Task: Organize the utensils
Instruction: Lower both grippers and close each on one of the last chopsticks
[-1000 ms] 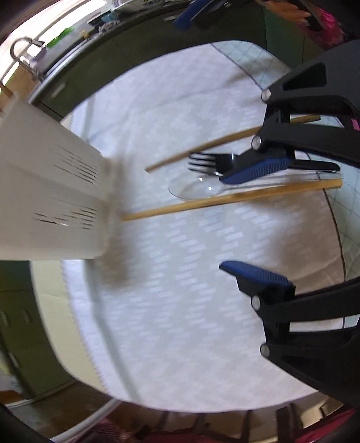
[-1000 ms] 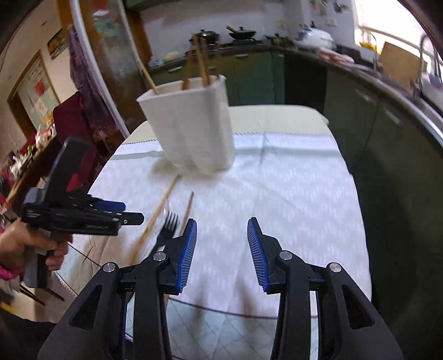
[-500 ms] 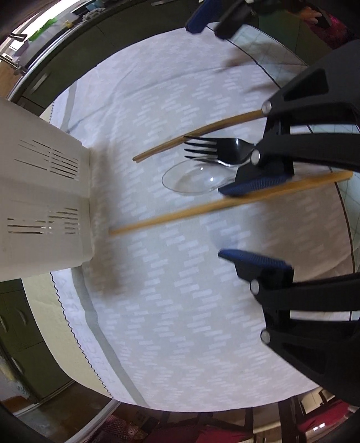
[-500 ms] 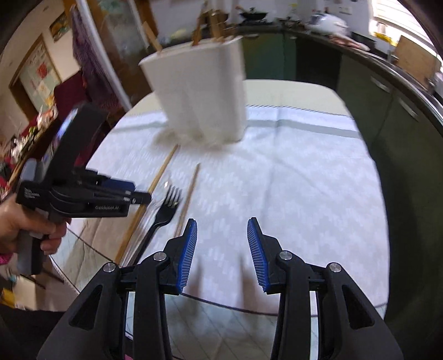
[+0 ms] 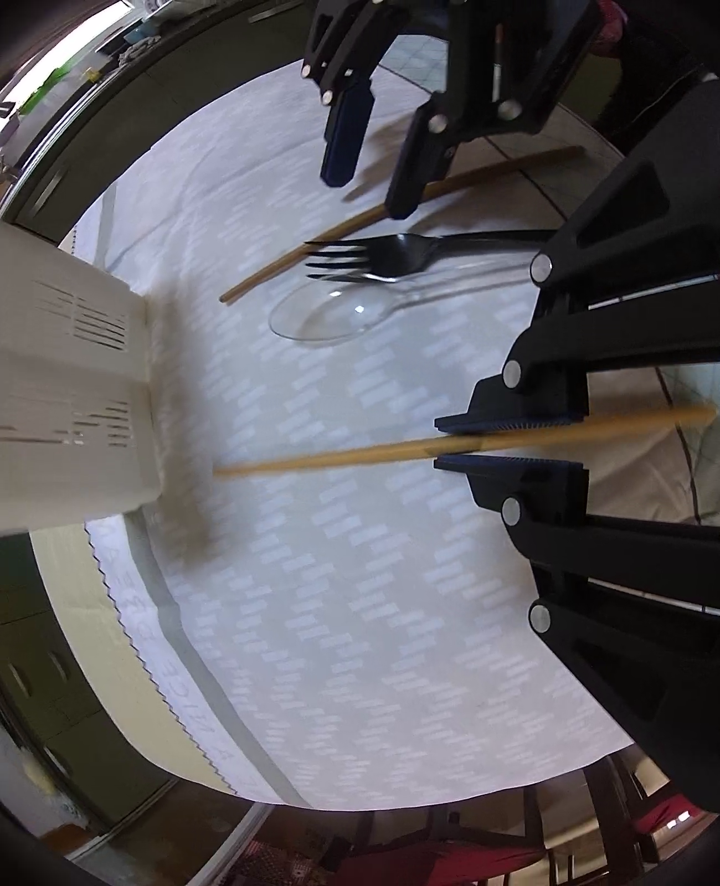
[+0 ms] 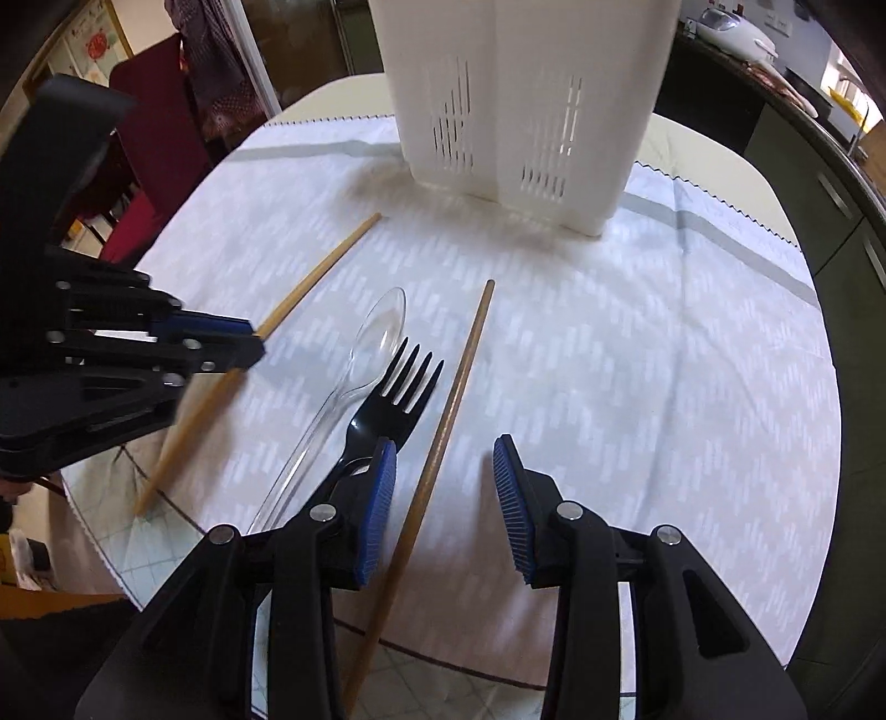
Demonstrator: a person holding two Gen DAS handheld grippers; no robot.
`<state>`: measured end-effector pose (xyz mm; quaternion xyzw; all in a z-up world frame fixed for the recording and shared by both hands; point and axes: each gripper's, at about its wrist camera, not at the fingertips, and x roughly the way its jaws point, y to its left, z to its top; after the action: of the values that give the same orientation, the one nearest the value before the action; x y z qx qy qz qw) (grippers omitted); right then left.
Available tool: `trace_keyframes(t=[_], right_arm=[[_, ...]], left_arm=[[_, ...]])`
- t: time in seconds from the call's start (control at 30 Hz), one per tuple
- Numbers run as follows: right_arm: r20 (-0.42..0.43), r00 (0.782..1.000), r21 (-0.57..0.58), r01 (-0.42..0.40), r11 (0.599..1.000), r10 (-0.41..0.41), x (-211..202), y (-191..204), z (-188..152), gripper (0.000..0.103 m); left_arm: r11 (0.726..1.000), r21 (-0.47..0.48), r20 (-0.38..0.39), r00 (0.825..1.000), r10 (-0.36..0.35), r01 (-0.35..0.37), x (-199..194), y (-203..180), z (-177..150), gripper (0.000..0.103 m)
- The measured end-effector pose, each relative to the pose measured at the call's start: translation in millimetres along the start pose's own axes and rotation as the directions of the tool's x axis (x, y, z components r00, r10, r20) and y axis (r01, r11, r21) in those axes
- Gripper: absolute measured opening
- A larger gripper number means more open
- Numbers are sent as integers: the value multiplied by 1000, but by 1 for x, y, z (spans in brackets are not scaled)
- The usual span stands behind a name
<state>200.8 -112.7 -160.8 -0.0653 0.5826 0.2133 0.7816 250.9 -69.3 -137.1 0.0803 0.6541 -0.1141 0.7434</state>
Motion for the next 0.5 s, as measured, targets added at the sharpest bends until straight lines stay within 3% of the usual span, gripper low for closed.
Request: trace_keyframes(t=[0.2,0.4,0.47,0.5], right_arm=[[-10,999,-13,50,999,-50,13,6,7,36],[-7,998,-18,59,998,-59,16,9,15,35],[-7,999,-15,49,999,-49,15,6,14,31],[-6,999,-11,49,999,-50,15,3,14,24]], left_arm=[[998,-54,-1,999,-45,45,-8,24,-11,8],[999,-40,10,1000,-28,28,-6,20,3,8],[999,-36,3,1000,-26,26,-3,18,11,8],[999,-41,1,1000,-28,28,-1,19,13,8]])
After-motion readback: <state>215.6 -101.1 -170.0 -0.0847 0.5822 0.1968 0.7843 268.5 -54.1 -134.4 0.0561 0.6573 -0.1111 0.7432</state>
